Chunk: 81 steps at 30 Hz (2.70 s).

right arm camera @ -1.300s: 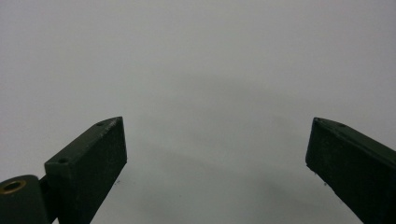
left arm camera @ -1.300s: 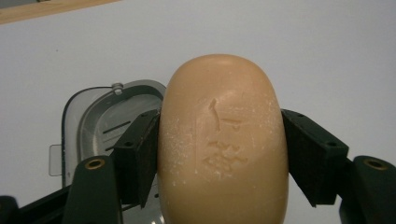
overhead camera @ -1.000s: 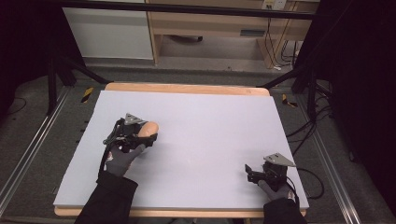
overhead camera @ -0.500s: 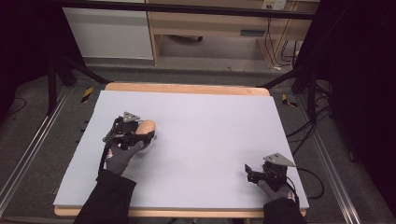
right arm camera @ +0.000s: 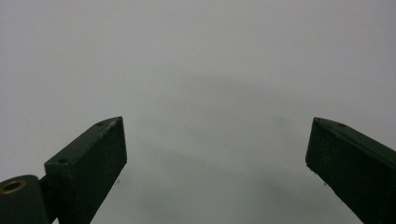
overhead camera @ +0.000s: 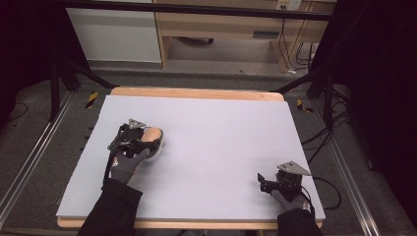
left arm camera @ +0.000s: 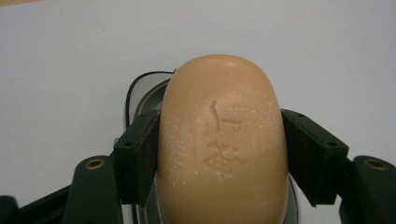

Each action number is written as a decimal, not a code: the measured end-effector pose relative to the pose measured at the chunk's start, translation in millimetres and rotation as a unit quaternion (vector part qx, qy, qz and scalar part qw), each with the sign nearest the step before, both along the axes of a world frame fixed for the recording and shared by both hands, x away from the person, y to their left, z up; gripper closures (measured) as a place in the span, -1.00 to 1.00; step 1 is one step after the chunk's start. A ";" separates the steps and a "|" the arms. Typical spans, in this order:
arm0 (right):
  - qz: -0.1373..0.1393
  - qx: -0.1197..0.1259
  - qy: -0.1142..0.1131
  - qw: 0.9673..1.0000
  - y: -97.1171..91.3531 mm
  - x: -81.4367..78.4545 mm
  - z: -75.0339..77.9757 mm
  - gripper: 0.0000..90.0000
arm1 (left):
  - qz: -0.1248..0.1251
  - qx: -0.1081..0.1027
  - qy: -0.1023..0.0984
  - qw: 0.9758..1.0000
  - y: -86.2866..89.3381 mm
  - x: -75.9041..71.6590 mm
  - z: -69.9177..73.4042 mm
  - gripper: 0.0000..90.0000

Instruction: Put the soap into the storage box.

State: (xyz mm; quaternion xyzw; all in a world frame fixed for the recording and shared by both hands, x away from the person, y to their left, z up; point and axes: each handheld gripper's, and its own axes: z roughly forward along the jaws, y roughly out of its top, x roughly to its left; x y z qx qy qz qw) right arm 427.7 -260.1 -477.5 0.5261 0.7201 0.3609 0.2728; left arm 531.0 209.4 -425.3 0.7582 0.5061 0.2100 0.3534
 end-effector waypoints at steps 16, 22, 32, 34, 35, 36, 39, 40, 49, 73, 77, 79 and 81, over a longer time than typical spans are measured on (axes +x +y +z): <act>0.000 0.002 0.002 1.000 0.4 -0.1 0.3 -0.88 | 0.006 0.005 0.005 1.000 0.8 0.8 -5.7 -0.29; 0.000 0.001 0.002 1.000 0.4 -0.1 0.3 -0.88 | 0.006 0.009 -0.001 1.000 -0.8 -0.1 -6.9 -0.30; 0.002 -0.001 0.000 1.000 0.5 0.2 0.1 -0.88 | 0.005 0.015 -0.010 1.000 -1.3 -0.9 -7.5 -0.35; 0.003 -0.001 -0.001 1.000 0.6 0.1 0.2 -0.88 | 0.005 0.014 -0.010 1.000 -1.3 -0.9 -7.5 -0.36; 0.002 -0.003 0.000 1.000 0.7 0.6 -0.2 -0.88 | 0.004 0.014 -0.011 1.000 -1.5 -1.0 -7.7 -0.36; 0.002 -0.003 0.000 1.000 0.7 0.6 -0.2 -0.88 | 0.003 0.013 -0.013 1.000 -1.7 -1.1 -7.9 -0.37; 0.002 -0.003 0.000 1.000 0.5 0.7 -0.2 -0.88 | 0.002 0.011 -0.014 1.000 -2.5 -1.6 -7.8 -0.40; 0.002 -0.003 0.000 1.000 0.5 0.8 -0.2 -0.88 | -0.002 0.014 -0.013 1.000 -1.9 -2.0 -7.2 -0.40; -0.002 -0.001 0.000 1.000 0.6 1.4 -0.1 -0.88 | -0.015 -0.012 -0.032 0.999 -2.8 -11.7 4.9 -0.39; -0.023 -0.001 0.001 1.000 -2.2 2.5 -0.1 -0.89 | -0.044 -0.021 -0.059 0.997 29.6 -61.9 10.7 -0.58; -0.026 0.000 0.002 1.000 -3.5 2.0 0.1 -0.89 | -0.037 -0.025 -0.058 0.997 41.6 -67.5 4.9 -0.60; -0.029 0.004 0.001 1.000 -4.5 1.4 0.6 -0.89 | -0.035 -0.024 -0.056 0.997 46.7 -70.1 2.6 -0.61; -0.031 0.003 0.002 1.000 -5.3 1.1 0.6 -0.89 | -0.034 -0.026 -0.056 0.998 48.8 -71.4 1.0 -0.62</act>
